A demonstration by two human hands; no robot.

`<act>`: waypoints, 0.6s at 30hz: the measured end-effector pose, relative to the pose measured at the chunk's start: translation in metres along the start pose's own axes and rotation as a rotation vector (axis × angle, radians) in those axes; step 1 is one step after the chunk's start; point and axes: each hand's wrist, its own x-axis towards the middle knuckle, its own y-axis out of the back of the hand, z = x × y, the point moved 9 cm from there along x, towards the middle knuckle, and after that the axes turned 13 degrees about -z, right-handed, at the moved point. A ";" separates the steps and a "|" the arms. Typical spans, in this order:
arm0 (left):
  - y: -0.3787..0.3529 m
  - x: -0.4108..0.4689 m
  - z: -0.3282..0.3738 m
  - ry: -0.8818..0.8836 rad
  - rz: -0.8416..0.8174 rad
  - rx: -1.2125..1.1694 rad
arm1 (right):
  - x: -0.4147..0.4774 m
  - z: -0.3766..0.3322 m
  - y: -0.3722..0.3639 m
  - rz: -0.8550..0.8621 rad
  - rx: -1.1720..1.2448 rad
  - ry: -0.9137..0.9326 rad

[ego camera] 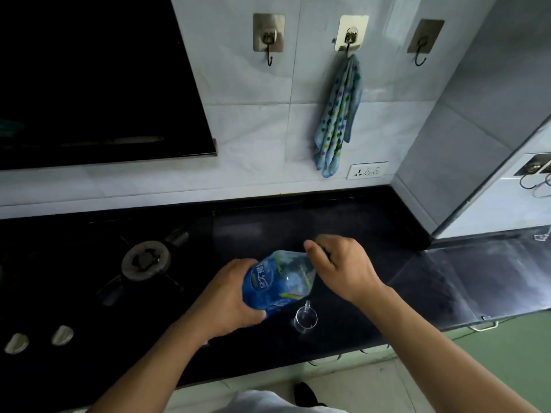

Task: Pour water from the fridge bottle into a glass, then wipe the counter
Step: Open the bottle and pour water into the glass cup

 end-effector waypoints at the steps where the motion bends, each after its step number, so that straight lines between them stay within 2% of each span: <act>1: 0.000 0.001 -0.001 0.000 -0.035 -0.035 | -0.004 -0.008 0.004 0.055 -0.010 0.101; 2: 0.000 0.001 -0.001 -0.006 -0.059 -0.054 | -0.005 -0.008 0.006 0.076 0.009 0.103; 5: -0.002 0.004 0.002 -0.005 -0.034 0.002 | 0.001 0.013 0.000 0.039 0.107 -0.190; 7: -0.006 0.004 0.001 0.005 -0.021 0.009 | 0.001 0.019 -0.005 0.020 0.125 -0.291; 8: -0.007 0.004 0.000 0.007 -0.015 -0.002 | 0.000 0.020 -0.008 0.006 0.184 -0.290; 10: -0.004 0.004 -0.005 0.012 0.011 -0.061 | -0.002 0.023 -0.018 -0.028 0.499 -0.241; 12: 0.002 0.003 -0.010 0.007 0.055 -0.178 | -0.006 0.032 -0.036 -0.057 0.861 -0.293; 13: 0.005 0.003 -0.013 0.012 0.078 -0.239 | -0.009 0.036 -0.050 -0.093 0.958 -0.336; 18: 0.003 -0.006 -0.022 0.060 0.180 -0.472 | -0.022 0.007 -0.104 -0.311 1.064 -0.296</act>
